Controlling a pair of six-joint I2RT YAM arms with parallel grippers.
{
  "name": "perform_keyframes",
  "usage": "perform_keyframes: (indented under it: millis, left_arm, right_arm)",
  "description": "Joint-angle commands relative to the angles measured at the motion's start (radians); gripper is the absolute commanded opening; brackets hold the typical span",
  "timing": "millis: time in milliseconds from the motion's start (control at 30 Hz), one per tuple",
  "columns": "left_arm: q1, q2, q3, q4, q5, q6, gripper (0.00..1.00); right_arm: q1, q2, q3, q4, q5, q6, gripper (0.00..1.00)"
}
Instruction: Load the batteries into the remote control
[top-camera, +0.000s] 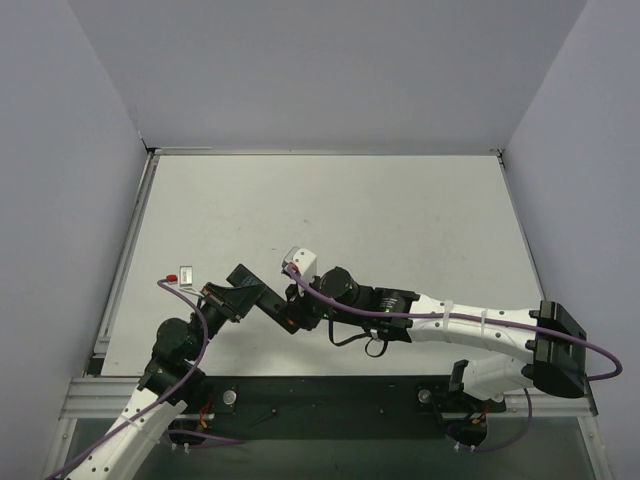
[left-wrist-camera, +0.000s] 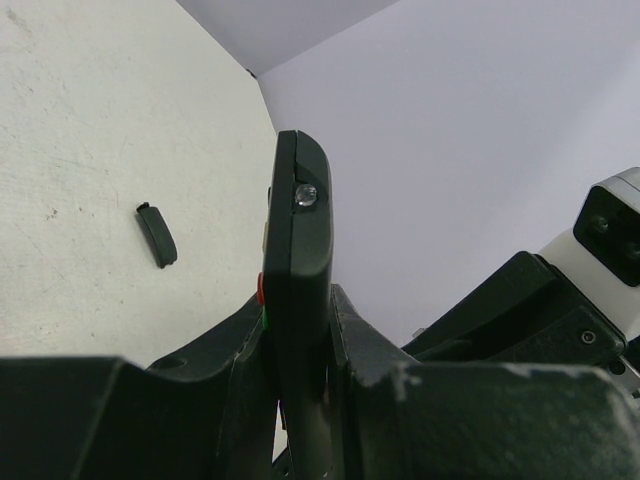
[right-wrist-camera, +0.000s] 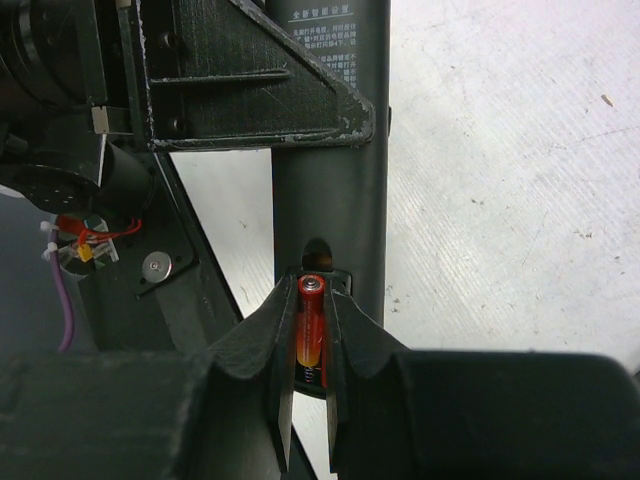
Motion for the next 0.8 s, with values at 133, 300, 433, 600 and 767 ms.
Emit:
perform_keyframes:
  millis: [133, 300, 433, 600, 767]
  left_arm:
    - [0.002, -0.009, -0.023, 0.084, -0.013, -0.013, 0.0]
    - [0.002, -0.009, -0.027, 0.104, -0.017, -0.021, 0.0]
    - [0.002, -0.009, -0.027, 0.12, -0.015, -0.034, 0.0]
    - [0.002, -0.009, -0.025, 0.121, -0.015, -0.037, 0.0]
    - [0.002, -0.005, -0.046, 0.123, -0.015, -0.047, 0.0]
  right_arm:
    - [0.013, 0.014, -0.003, 0.03, 0.008, -0.02, 0.0]
    - [0.027, 0.014, -0.022, 0.036, 0.017, -0.03, 0.0]
    - [0.038, 0.012, -0.043, 0.067, 0.022, -0.05, 0.0]
    - [0.045, 0.02, -0.031, 0.051, 0.022, -0.059, 0.0]
    - [0.048, 0.031, -0.023, 0.047, 0.027, -0.064, 0.08]
